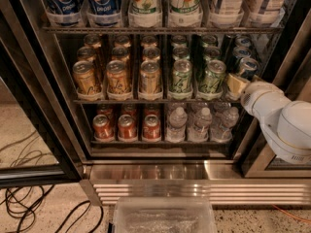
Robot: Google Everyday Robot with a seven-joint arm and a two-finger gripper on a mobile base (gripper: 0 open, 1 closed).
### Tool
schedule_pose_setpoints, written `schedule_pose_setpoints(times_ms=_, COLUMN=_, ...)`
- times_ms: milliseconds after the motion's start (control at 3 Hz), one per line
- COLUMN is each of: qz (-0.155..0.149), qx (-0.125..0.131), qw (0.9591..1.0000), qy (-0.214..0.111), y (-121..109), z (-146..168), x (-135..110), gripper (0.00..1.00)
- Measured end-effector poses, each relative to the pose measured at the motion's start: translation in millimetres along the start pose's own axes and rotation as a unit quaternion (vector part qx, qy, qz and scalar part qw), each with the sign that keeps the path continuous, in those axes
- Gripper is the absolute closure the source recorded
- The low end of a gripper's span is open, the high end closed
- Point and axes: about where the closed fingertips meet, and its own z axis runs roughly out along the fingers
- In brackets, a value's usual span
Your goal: Pick redbull can from middle shelf of fridge
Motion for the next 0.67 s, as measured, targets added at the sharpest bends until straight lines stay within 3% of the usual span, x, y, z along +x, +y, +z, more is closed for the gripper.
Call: schedule_pose_setpoints(times_ms=667, qz=0.0, qx=0.0, qw=1.0, qy=-0.002, y=1.3, z=-1.3, x=-2.3, gripper=1.0)
